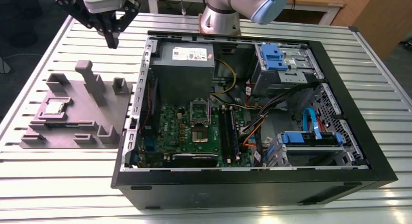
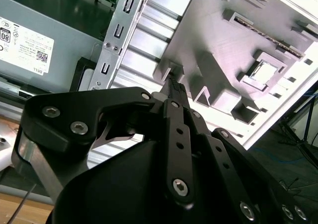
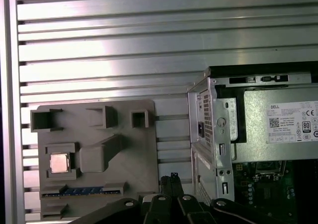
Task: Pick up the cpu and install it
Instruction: 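Reach for the cpu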
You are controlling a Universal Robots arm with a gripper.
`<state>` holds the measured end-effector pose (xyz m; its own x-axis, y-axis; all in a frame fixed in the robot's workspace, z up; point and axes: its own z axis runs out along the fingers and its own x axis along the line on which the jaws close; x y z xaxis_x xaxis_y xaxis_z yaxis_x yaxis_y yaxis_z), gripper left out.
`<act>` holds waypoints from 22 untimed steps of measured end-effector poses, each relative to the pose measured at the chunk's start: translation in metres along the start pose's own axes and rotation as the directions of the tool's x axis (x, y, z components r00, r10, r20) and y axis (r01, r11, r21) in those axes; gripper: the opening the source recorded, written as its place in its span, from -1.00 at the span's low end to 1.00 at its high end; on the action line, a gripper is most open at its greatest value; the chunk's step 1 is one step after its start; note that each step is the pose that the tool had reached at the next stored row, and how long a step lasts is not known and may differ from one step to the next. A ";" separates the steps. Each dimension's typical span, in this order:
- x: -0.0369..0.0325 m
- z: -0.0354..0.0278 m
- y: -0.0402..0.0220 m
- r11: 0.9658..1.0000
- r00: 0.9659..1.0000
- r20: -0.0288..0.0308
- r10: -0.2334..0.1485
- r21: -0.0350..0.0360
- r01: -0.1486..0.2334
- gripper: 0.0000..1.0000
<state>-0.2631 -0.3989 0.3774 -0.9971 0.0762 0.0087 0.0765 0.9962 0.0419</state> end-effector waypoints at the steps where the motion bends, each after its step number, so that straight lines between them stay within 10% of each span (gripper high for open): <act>1: 0.0002 0.0001 0.0000 1.000 1.000 0.000 0.000 0.000 0.000 -0.80; 22: 0.0052 0.0009 -0.0004 1.000 1.000 -0.001 0.000 0.000 0.000 -0.80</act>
<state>-0.2683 -0.3989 0.3765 -0.9970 0.0762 0.0096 0.0766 0.9962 0.0419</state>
